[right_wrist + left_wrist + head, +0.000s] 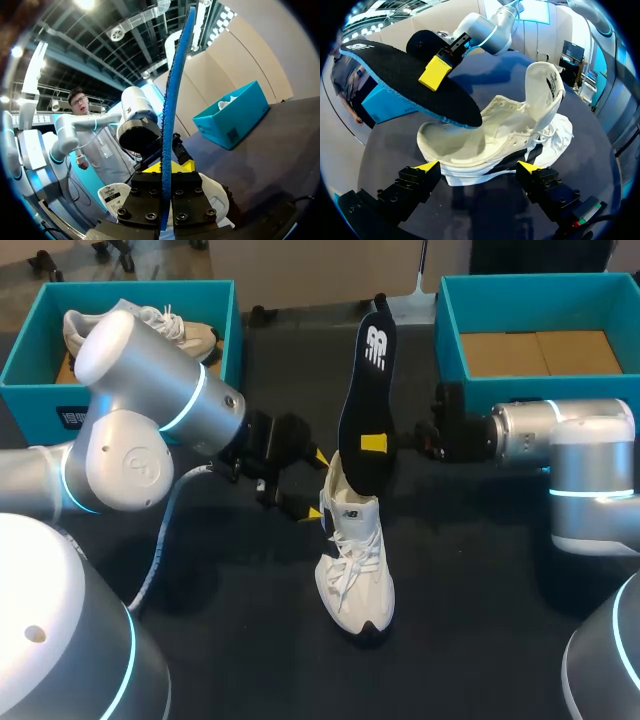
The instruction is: Take the shoe out of the shoebox, open the shoe tongue, remove and reinsert the insole, then place the shoe into the shoebox
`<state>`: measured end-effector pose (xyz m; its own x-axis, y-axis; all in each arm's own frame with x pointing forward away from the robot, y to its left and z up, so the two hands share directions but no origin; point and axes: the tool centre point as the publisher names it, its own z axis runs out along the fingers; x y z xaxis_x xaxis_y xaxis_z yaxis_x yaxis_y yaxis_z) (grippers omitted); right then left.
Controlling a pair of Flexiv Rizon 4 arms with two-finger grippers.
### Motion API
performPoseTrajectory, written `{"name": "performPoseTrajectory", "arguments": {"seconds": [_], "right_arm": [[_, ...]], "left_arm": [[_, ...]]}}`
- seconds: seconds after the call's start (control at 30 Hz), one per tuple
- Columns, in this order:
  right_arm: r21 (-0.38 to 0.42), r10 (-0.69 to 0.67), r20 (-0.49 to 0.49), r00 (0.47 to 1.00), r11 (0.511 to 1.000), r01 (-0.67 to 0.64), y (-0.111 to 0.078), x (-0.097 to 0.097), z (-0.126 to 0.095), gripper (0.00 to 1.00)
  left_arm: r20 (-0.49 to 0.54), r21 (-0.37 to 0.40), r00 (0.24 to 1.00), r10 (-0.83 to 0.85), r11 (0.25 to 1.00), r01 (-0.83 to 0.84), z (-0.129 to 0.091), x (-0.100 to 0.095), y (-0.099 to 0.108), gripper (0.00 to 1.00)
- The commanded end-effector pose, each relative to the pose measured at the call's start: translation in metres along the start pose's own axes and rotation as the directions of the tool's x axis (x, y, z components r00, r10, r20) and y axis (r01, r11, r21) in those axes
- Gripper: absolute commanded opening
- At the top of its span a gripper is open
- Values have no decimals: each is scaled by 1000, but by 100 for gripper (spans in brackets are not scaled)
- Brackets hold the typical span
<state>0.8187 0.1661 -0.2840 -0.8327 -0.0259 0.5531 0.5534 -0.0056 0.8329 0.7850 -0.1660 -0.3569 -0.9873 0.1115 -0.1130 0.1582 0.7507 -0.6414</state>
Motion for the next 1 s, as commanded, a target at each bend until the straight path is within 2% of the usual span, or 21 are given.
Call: {"name": "performPoseTrajectory", "arguments": {"seconds": [0.03, 0.23, 0.4, 0.57, 0.83, 1.0], "right_arm": [[-18, -7, 2, 1000, 1000, 7, 0, 3, 3, 0], [3, -40, -8, 999, 999, 40, 18, 4, 8, 0], [20, -49, -39, 998, 999, 50, 23, -3, 20, 0], [17, -48, -53, 997, 999, 49, 11, -8, 29, 0], [-1, -72, -28, 997, 997, 72, -8, -7, 24, 0], [22, -128, -44, 991, 991, 130, -10, -5, 25, 0]], "left_arm": [[0, -3, 1000, 0, 1000, 0, 0, 0, 0, 100], [0, -3, 1000, 0, 1000, 0, 0, 0, 0, 100], [0, -3, 1000, 0, 1000, 0, 0, 0, 0, 100], [0, -3, 1000, 0, 1000, 0, 0, 0, 0, 100], [0, -3, 1000, 0, 1000, 0, 0, 0, 0, 100], [0, -3, 1000, 0, 1000, 0, 0, 0, 0, 100]]}}
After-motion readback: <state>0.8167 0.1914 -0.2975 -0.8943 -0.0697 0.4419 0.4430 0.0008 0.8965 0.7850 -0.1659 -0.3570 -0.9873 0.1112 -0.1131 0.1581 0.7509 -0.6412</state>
